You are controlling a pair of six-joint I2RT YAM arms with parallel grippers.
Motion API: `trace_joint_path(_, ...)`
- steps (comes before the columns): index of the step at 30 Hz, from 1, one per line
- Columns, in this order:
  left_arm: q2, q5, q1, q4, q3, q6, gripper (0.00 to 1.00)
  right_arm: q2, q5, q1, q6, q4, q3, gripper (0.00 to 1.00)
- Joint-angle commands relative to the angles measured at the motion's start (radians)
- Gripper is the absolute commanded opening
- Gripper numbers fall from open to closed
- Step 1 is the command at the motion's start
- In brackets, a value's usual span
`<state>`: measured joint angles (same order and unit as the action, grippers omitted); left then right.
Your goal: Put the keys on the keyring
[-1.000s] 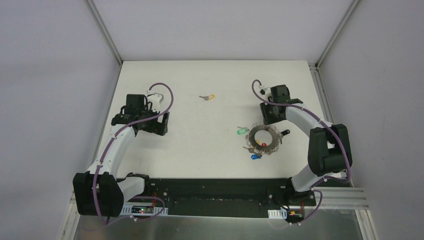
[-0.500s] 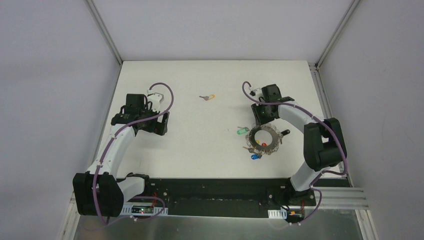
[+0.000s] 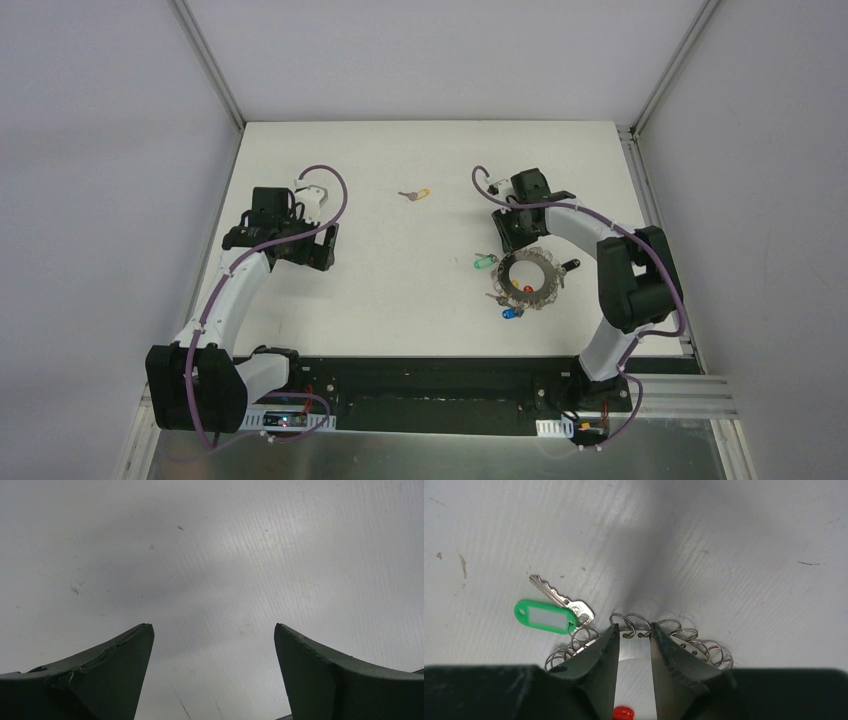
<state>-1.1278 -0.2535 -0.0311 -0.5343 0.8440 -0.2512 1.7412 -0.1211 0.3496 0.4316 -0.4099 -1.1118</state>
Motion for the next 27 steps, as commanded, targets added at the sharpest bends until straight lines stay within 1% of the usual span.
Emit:
trace_joint_path(1, -0.006, 0.0, 0.005, -0.015, 0.035, -0.013, 0.94, 0.026, -0.03, 0.006, 0.0, -0.032, -0.057, 0.31)
trace_joint_path(5, -0.009, -0.001, 0.005, -0.016, 0.036, -0.014, 0.93, 0.044, -0.034, 0.007, -0.002, -0.042, -0.063, 0.29)
trace_joint_path(11, -0.009, -0.003, 0.005, -0.018, 0.037, -0.015, 0.93, 0.023, -0.07, 0.009, 0.005, -0.052, -0.055, 0.26)
trace_joint_path(16, -0.013, -0.004, 0.005, -0.023, 0.041, -0.016, 0.93, 0.006, -0.116, 0.009, 0.013, -0.065, -0.057, 0.19)
trace_joint_path(21, -0.014, -0.004, 0.005, -0.025, 0.043, -0.017, 0.93, -0.015, -0.111, 0.009, 0.02, -0.065, -0.06, 0.1)
trace_joint_path(25, -0.017, -0.007, 0.005, -0.029, 0.045, -0.016, 0.92, -0.04, -0.077, 0.008, 0.019, -0.051, -0.059, 0.06)
trace_joint_path(27, -0.018, -0.007, 0.005, -0.032, 0.048, -0.015, 0.92, -0.048, -0.035, 0.007, 0.015, -0.041, -0.058, 0.01)
